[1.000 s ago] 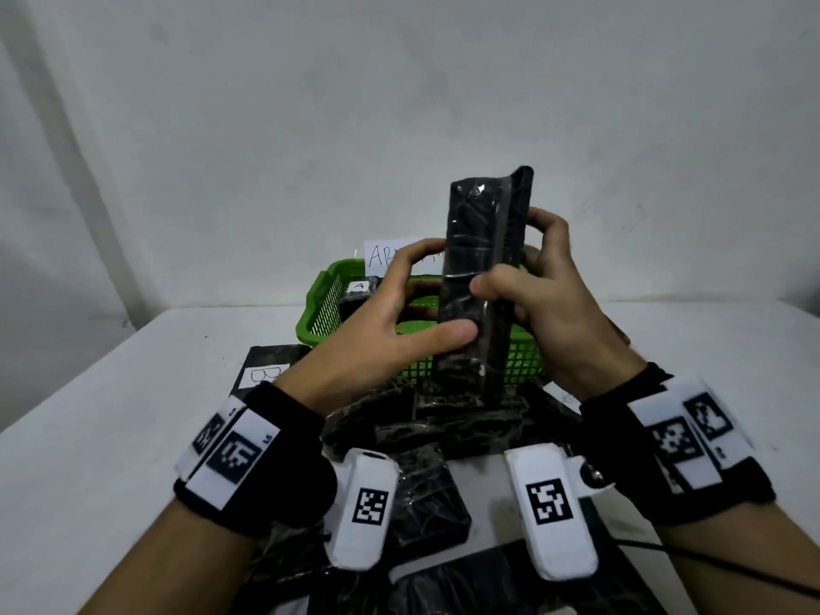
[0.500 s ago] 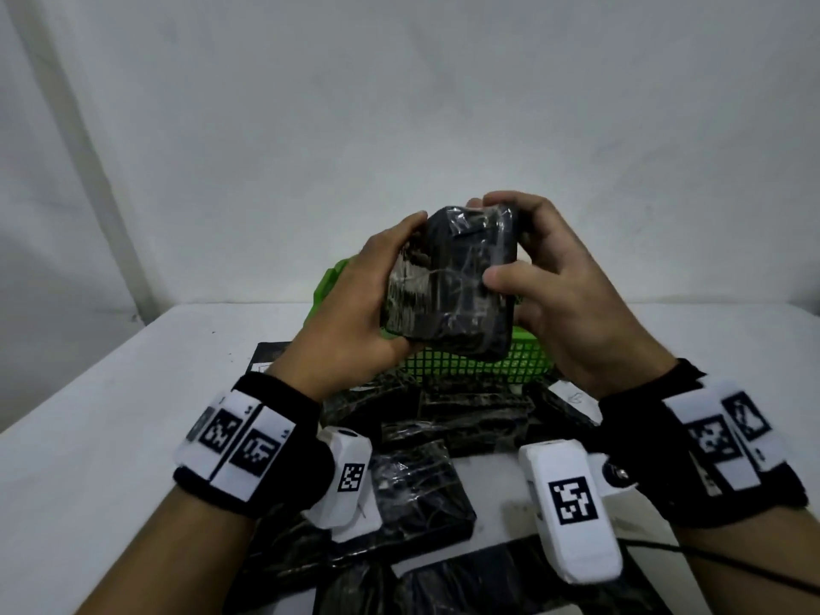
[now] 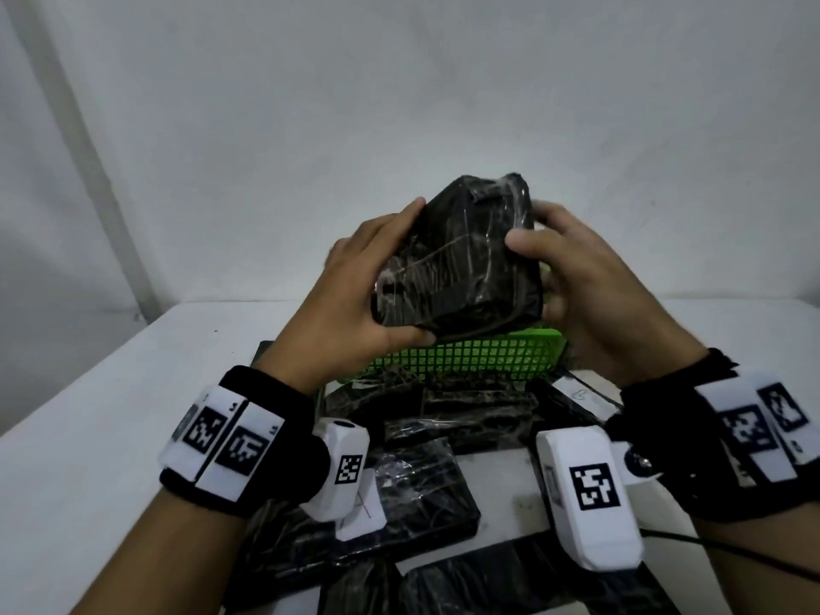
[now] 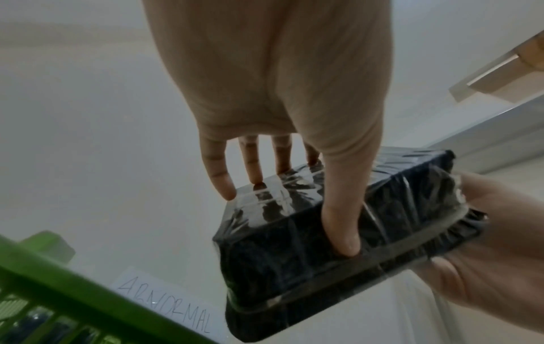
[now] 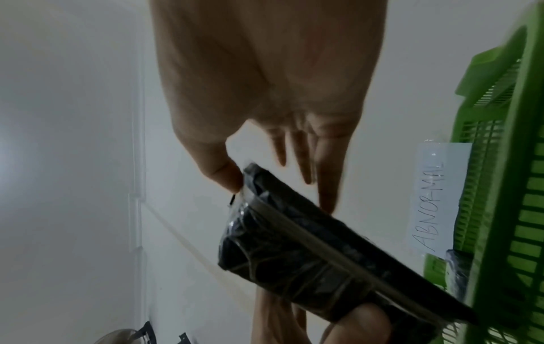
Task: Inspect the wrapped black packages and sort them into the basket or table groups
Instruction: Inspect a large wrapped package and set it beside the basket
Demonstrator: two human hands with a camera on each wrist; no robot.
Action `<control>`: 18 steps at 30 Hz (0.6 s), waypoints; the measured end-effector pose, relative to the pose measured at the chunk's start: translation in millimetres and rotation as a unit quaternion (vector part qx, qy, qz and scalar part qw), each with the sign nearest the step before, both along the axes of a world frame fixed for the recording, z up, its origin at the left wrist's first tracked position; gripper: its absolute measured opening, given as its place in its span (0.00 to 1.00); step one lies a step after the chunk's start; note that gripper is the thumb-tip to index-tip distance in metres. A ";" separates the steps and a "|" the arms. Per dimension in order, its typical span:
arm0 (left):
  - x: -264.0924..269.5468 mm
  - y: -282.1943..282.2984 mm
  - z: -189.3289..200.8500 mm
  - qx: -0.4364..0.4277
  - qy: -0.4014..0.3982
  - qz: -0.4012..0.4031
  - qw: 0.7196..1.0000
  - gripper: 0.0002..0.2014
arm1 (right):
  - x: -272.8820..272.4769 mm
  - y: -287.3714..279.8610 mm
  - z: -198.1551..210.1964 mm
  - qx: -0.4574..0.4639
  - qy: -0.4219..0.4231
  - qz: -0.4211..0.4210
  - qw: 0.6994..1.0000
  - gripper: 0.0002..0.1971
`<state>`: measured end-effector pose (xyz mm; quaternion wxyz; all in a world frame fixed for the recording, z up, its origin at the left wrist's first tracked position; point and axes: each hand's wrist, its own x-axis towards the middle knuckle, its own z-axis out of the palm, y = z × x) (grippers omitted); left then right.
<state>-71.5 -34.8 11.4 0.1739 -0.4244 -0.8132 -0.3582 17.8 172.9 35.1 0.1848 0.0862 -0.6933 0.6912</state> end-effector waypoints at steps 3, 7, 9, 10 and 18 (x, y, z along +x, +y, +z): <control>4.6 7.3 0.4 -0.020 0.044 0.022 0.999 0.60 | 12.1 11.8 7.6 0.084 -0.077 0.031 0.993 0.27; 17.7 28.1 2.0 -0.043 0.044 0.004 0.998 0.58 | 31.2 29.9 17.1 0.118 -0.035 -0.010 0.992 0.21; 22.7 43.4 5.5 -0.039 0.012 -0.038 0.998 0.54 | 41.5 43.5 19.5 0.117 -0.011 -0.036 0.992 0.18; 25.6 53.1 8.7 -0.033 0.005 -0.058 0.998 0.51 | 48.4 51.9 20.5 0.118 0.001 -0.045 0.992 0.18; 40.6 149.9 29.1 0.003 -0.075 -0.143 0.987 0.28 | 74.5 132.9 10.7 0.137 0.068 -0.159 0.975 0.25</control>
